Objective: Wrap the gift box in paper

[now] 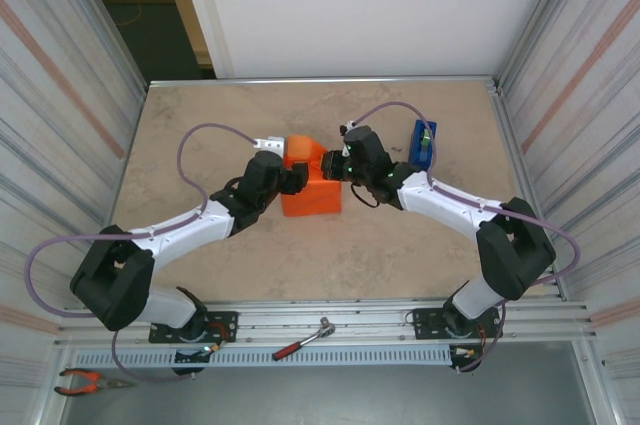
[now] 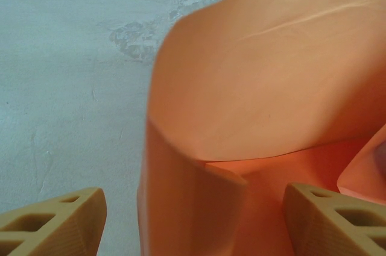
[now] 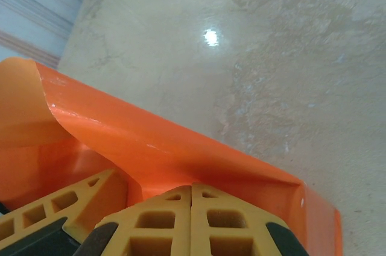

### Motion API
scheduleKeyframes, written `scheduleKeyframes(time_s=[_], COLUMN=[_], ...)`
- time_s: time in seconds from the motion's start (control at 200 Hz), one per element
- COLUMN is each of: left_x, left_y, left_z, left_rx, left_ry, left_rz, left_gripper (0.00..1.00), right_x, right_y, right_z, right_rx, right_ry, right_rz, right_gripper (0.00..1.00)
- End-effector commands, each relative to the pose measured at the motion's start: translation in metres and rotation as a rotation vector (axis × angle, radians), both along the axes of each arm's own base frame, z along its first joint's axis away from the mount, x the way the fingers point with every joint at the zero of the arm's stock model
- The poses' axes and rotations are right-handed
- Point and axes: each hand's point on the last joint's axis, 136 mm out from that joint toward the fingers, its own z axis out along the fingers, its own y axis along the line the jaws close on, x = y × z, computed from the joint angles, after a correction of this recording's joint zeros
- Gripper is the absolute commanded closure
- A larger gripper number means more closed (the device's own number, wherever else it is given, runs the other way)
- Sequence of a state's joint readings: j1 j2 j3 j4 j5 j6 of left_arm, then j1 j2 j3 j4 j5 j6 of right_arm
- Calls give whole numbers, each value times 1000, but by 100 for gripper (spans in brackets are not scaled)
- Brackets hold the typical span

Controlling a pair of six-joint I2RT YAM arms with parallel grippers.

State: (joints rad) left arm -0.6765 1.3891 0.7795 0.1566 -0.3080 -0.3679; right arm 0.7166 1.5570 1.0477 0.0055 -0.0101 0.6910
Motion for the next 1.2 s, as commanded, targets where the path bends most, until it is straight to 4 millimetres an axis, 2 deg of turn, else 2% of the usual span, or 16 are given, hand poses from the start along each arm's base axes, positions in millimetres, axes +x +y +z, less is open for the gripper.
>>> scheduleKeyframes(time_s=[0.0,0.12,0.21,0.386,0.476,0.536,0.591,0.656,0.742,0.852,0.962,1.193], left_x=[-19,-18,-17,-15,-17,-18,-16,-13,-6,4,14,25], left_y=[14,11,10,5,9,16,27,40,59,77,72,48], left_z=[-41,-33,-16,51,87,100,105,103,96,80,63,40], left_rx=[120,102,83,-55,-135,-167,-198,-235,-287,-339,-349,-372], left_ry=[131,129,123,75,30,18,29,47,58,84,129,186], left_rz=[-4,-10,-9,-52,-81,-84,-70,-45,-2,46,18,-71], left_gripper=[23,23,22,21,20,20,20,28,42,79,100,100], right_x=[-31,-38,-43,-48,-50,-51,-52,-53,-54,-56,-57,-58], right_y=[-14,-18,-21,-18,-16,-15,-14,-14,-13,-13,-12,-11], right_z=[-57,-75,-86,-95,-98,-100,-100,-101,-101,-104,-106,-108], right_rx=[-249,-373,-421,-423,-418,-416,-410,-402,-388,-382,-375,-367], right_ry=[97,109,128,146,156,159,160,163,166,174,180,192], right_rz=[31,2,-23,-31,-22,-16,-12,-7,-4,-2,6,17], right_gripper=[100,100,100,100,100,100,100,100,100,100,100,100])
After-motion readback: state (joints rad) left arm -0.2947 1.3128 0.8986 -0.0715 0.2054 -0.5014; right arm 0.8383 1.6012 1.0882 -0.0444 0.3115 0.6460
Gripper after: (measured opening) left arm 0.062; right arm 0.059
